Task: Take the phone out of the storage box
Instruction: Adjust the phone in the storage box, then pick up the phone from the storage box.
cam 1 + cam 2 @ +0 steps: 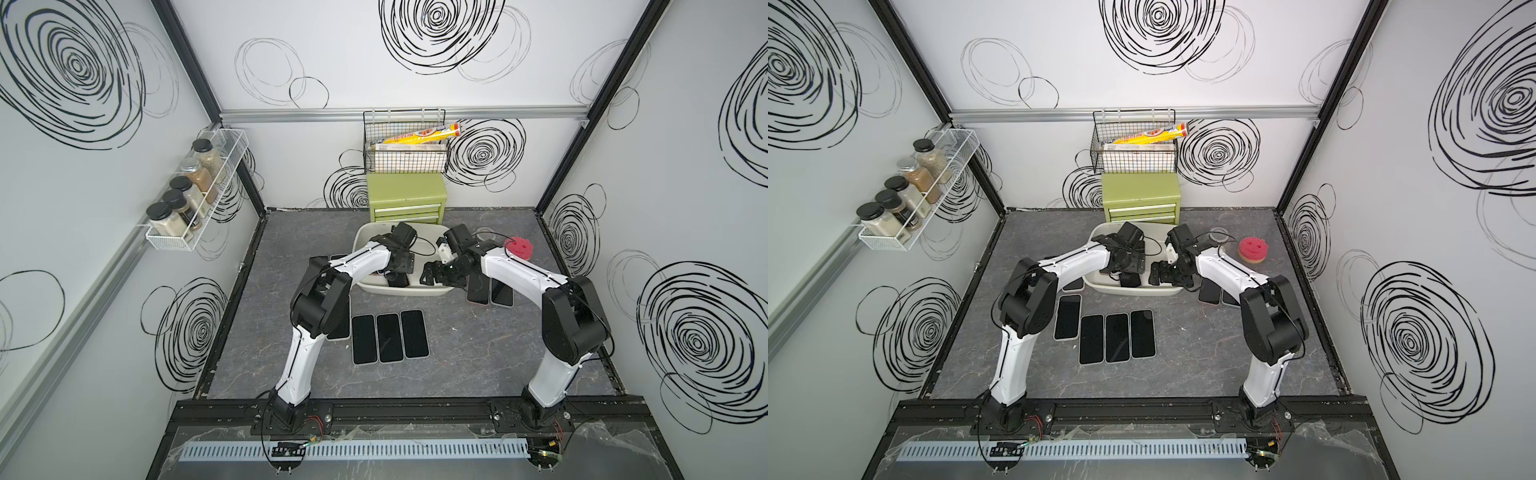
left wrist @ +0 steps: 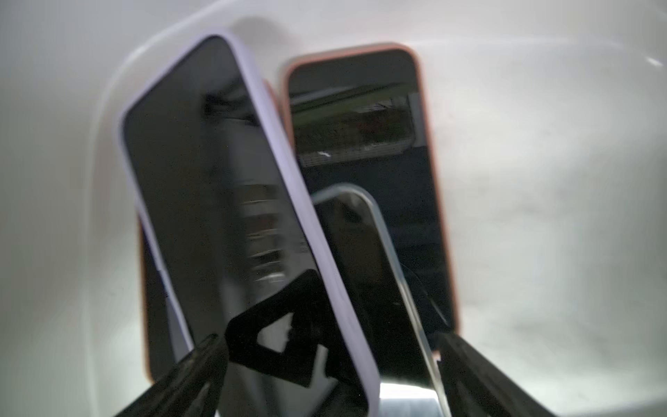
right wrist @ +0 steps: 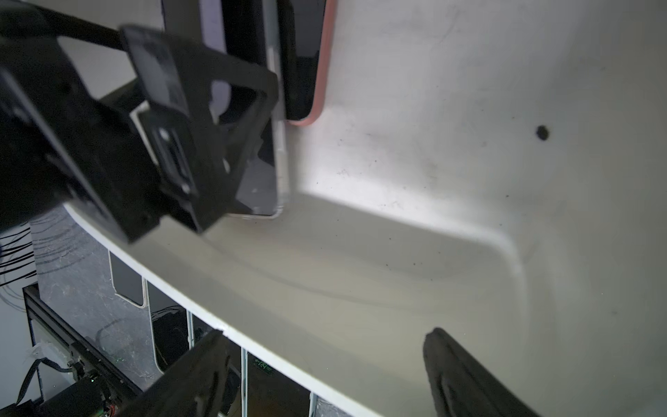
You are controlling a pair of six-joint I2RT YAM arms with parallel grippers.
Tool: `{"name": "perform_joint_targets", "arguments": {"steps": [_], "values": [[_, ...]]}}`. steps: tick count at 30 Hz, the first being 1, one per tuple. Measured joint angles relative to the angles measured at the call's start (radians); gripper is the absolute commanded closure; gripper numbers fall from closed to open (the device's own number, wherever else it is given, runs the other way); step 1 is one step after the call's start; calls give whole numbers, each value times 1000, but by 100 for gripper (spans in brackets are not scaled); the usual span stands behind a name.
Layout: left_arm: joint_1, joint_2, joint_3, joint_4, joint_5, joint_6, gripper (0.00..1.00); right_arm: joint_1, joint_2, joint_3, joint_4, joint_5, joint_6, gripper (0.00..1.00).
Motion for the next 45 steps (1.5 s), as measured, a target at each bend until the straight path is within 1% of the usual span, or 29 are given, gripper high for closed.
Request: {"name": "perform_joint_targets", "arguments": {"steps": [2,3,9,13,19,26,34,45], "values": [[-30,-11,-1,1,36,-14,4,0,0,0,-2,-4,0,12],[-45,-14,-4,4,35,-20,4,0,0,0,-10,-8,-8,12],[-32,-53,-57,14,32,-72,1,1,0,0,-12,-23,-10,12],[5,-117,-116,9,23,-119,1,5,0,0,-11,-26,-11,12],[71,-164,-111,-3,6,-164,1,5,-1,-4,-5,-24,-11,12],[93,-148,-98,-15,19,-170,1,5,-6,-20,18,-24,-11,12],[137,-45,-88,6,91,-163,1,5,-9,-21,19,-21,-11,12],[151,-25,-81,37,129,-146,1,5,-14,-27,22,-19,-11,12]]}}
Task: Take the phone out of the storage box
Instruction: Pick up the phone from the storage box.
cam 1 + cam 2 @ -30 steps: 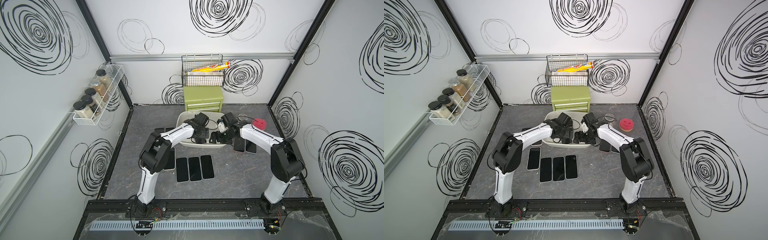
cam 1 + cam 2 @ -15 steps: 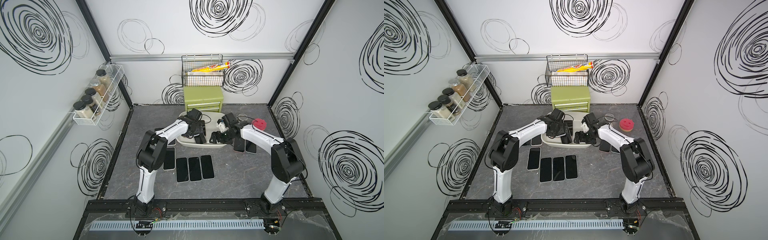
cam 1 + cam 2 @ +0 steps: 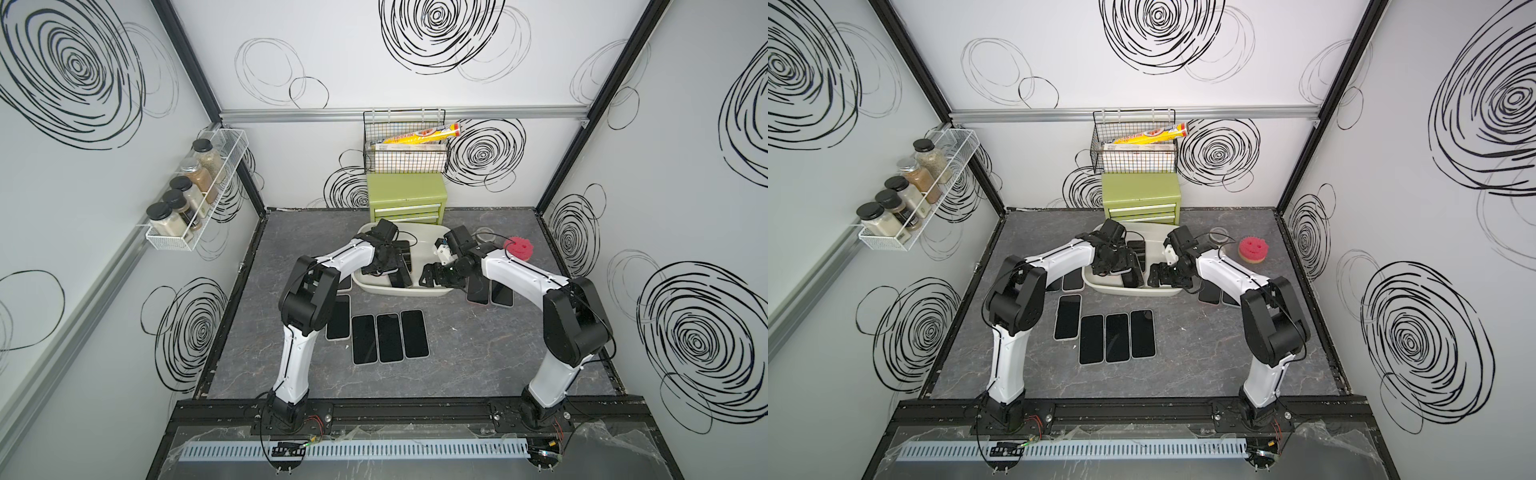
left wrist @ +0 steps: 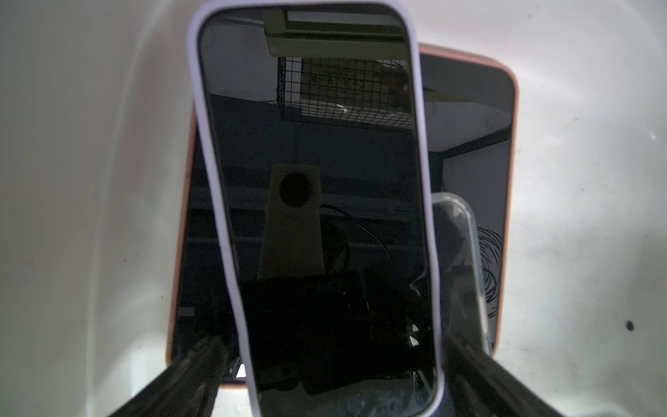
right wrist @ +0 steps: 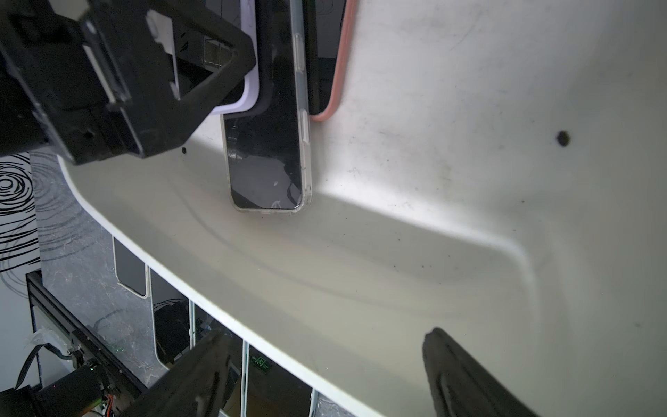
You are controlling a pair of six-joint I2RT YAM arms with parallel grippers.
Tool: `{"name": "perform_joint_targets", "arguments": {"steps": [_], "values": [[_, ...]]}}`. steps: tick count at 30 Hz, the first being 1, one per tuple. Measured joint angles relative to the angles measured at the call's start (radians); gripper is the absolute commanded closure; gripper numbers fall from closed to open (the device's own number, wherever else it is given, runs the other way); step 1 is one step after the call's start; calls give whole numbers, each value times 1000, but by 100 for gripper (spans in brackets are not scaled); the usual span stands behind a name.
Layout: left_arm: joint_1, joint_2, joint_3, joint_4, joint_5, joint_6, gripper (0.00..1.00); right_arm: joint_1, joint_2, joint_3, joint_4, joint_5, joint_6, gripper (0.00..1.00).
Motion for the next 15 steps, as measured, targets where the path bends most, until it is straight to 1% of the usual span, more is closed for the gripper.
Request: {"name": "perform_joint_targets", "arguments": {"steps": [11,13,15], "values": [[3,23,33,-22,23,24,2,0,-1,0,0,2,0,12],[4,26,39,-23,23,28,7,0,-1,0,0,3,0,12],[5,28,40,-22,24,32,16,0,-1,0,-1,6,0,12]]}}
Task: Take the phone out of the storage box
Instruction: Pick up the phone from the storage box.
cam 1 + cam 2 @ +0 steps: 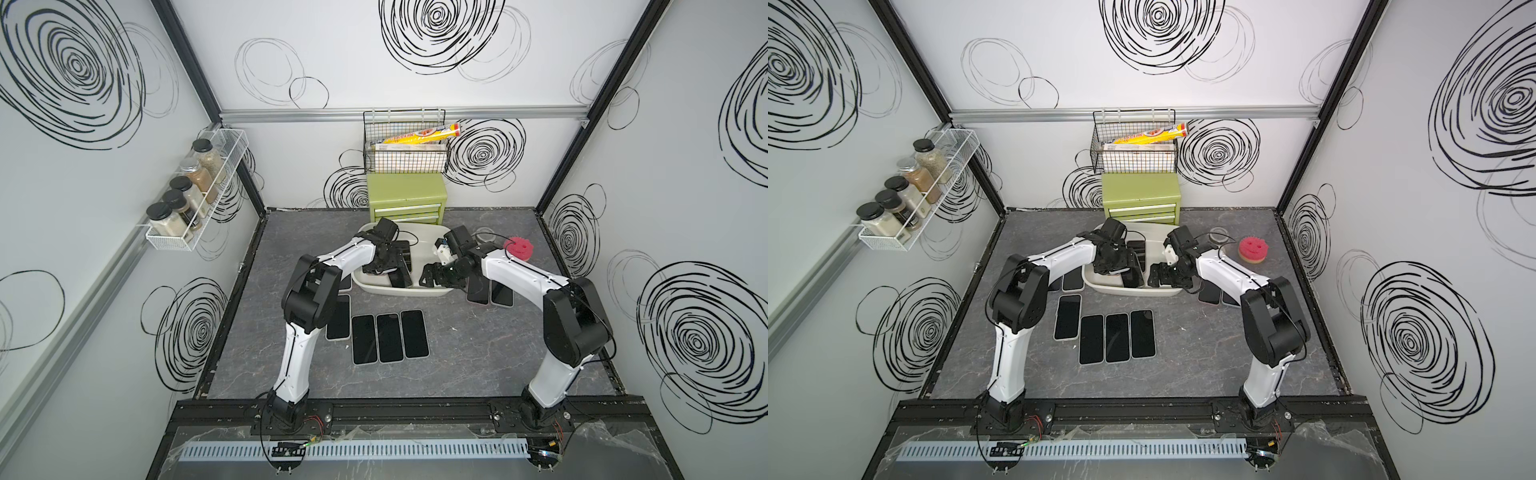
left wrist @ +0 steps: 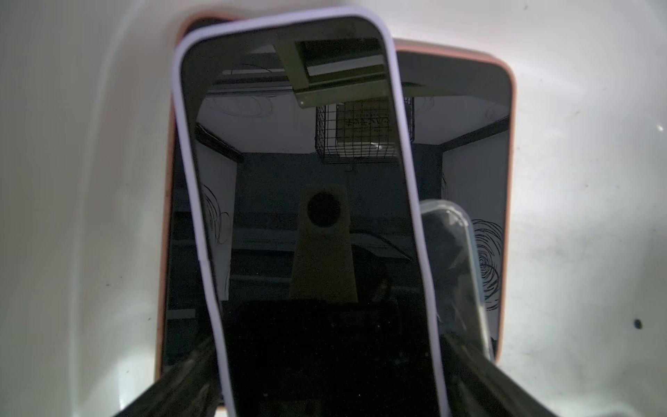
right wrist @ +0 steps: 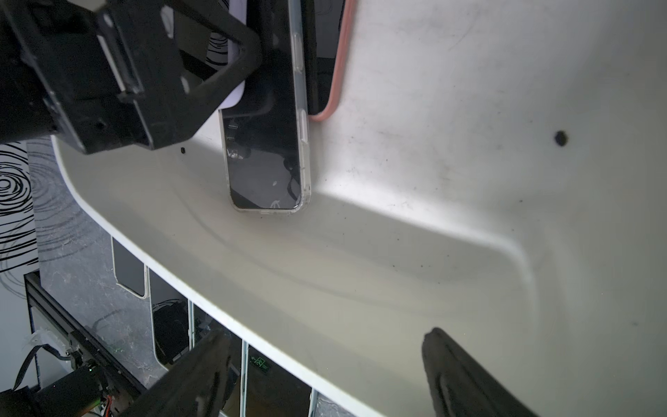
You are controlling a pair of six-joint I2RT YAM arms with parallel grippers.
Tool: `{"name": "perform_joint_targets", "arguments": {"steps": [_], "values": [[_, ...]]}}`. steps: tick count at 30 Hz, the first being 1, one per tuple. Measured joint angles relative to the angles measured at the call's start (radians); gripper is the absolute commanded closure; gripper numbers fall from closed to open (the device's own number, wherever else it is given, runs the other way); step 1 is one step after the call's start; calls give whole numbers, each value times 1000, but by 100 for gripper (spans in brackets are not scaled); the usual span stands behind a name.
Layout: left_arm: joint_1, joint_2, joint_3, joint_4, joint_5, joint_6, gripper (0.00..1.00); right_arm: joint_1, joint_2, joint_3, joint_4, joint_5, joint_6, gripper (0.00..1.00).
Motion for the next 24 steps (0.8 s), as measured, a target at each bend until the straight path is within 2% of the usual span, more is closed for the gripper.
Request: {"name": "perform_joint_targets", "arguments": {"steps": [4,6,15,20,24], "values": [[3,0,0,3,7,7,34,0,0,0,0,5,0,13],[5,0,-1,6,13,9,39,0,0,0,0,6,0,13],[14,-74,-84,34,45,42,48,-11,0,26,-3,-33,8,11],[18,-205,-135,30,82,87,50,-69,0,71,61,-152,63,10],[18,-363,-202,44,120,122,51,-135,2,79,171,-278,149,10]]}}
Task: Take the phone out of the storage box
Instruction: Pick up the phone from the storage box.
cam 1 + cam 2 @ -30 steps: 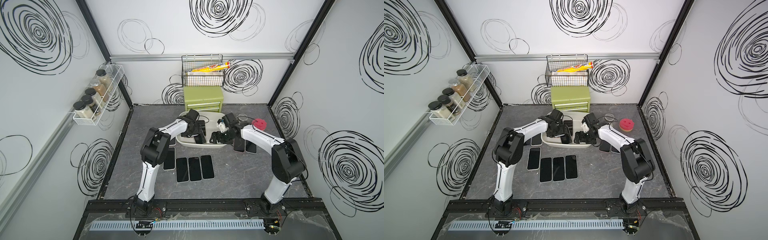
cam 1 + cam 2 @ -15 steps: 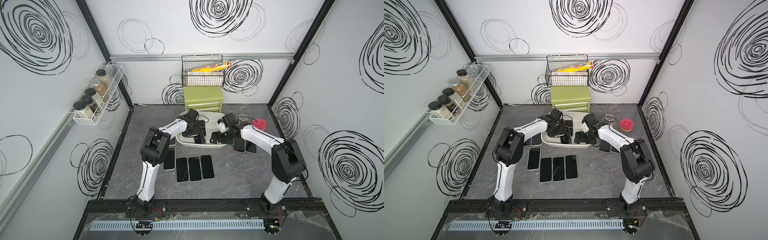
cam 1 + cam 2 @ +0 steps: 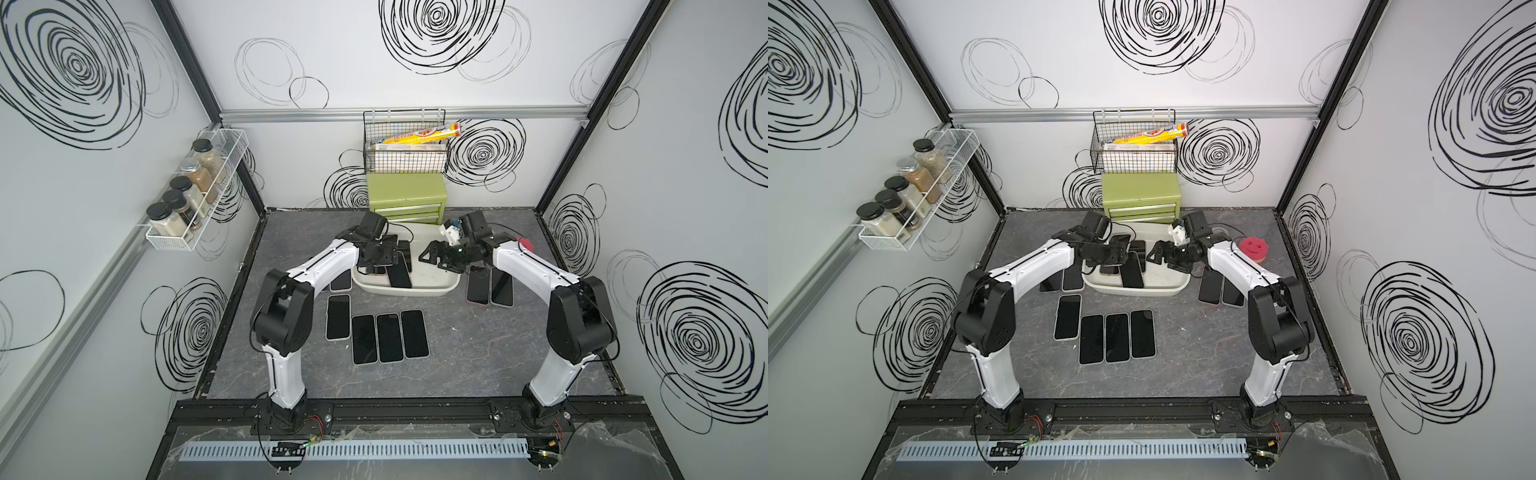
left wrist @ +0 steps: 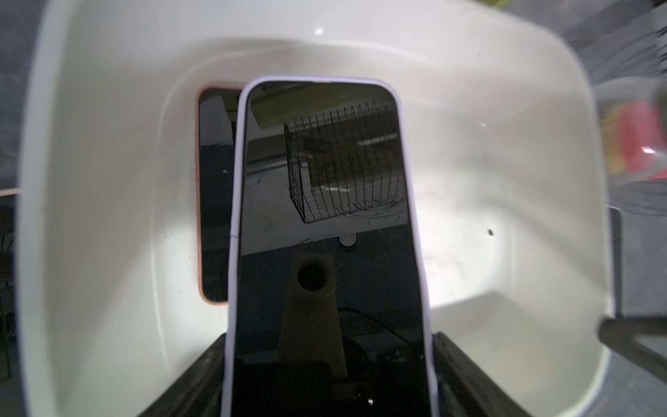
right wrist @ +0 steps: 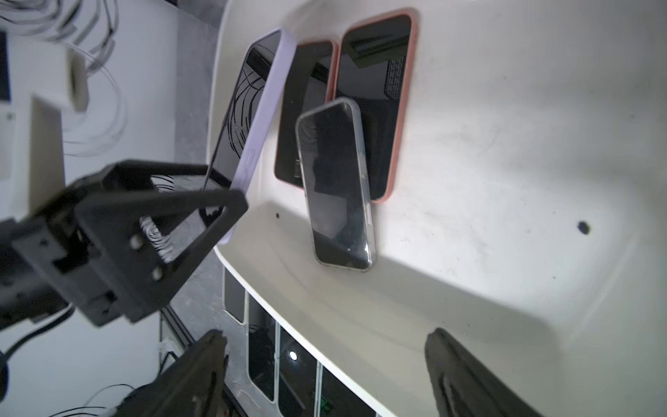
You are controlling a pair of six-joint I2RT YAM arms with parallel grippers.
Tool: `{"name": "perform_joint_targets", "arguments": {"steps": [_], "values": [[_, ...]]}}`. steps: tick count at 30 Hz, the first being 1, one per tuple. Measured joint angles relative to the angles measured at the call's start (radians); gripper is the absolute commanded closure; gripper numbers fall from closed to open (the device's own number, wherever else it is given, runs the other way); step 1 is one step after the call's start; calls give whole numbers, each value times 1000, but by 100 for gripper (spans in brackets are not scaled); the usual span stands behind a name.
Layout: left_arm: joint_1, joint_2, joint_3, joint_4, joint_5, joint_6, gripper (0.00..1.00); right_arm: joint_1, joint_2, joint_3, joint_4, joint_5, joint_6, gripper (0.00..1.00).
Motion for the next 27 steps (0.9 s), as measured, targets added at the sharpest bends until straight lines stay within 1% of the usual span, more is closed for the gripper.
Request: {"name": "perform_joint_targets", "arguments": {"steps": [3,6,9,12,17,23,25,27], "values": [[0,-113,-65,29,27,14,52,-26,26,29,97,-88,74,10],[0,-202,-149,63,56,16,53,-21,79,58,225,-182,160,9],[-1,-237,-209,73,77,16,53,-9,128,62,332,-248,239,9],[-3,-241,-253,77,87,15,54,11,162,64,388,-286,292,9],[-7,-243,-274,77,95,15,54,63,203,87,420,-317,327,11],[-14,-256,-274,99,97,14,54,129,225,89,426,-322,349,17],[-18,-257,-274,99,98,14,54,144,229,89,436,-323,360,21],[-24,-257,-274,100,97,13,54,149,235,92,441,-324,371,29]]}}
